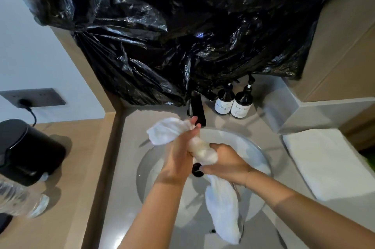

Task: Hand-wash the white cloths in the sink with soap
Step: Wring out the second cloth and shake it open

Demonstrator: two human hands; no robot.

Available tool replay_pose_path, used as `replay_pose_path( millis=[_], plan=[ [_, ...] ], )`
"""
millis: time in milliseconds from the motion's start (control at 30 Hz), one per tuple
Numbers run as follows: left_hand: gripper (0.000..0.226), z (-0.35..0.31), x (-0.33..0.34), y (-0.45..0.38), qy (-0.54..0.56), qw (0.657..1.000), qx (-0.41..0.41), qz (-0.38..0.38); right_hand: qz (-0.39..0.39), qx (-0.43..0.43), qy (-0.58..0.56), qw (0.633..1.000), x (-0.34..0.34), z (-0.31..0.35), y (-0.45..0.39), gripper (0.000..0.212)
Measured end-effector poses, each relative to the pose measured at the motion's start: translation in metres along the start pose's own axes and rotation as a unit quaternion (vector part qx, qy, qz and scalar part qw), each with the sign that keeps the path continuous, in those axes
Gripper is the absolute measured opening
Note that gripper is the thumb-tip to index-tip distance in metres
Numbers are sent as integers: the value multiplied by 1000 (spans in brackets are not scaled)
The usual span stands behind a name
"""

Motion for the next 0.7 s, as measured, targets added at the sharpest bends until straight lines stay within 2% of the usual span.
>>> replay_pose_path(
  millis=[67,133,300,400,500,633,700],
  plan=[
    [34,-17,2,4,7,999,14,44,72,-12,-51,996,-1,8,-1,16],
    [32,-18,-2,0,30,996,-3,84,165,-16,-96,982,3,11,-3,15],
    [26,8,-39,-10,99,991,-94,14,351,32,-207,913,40,5,0,26],
    [25,26,-62,-13,154,980,-125,3,392,100,-289,868,66,1,5,26],
    [27,41,-79,-22,174,978,-109,-35,396,141,-316,851,79,-9,3,28],
    [30,56,-81,-30,220,970,-102,-22,438,137,-366,809,87,-22,2,46],
    [30,58,-77,-32,207,972,-111,-4,463,126,-388,787,91,-26,3,39]
  ],
)
Point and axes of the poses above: each hand's wrist, its own y-axis away from the middle knuckle, its own x-axis out of the palm, z = x × y, the point moved 6 cm from there along -y, towards the middle knuckle, and after that the axes turned 12 degrees about y, right-handed, at the moved point
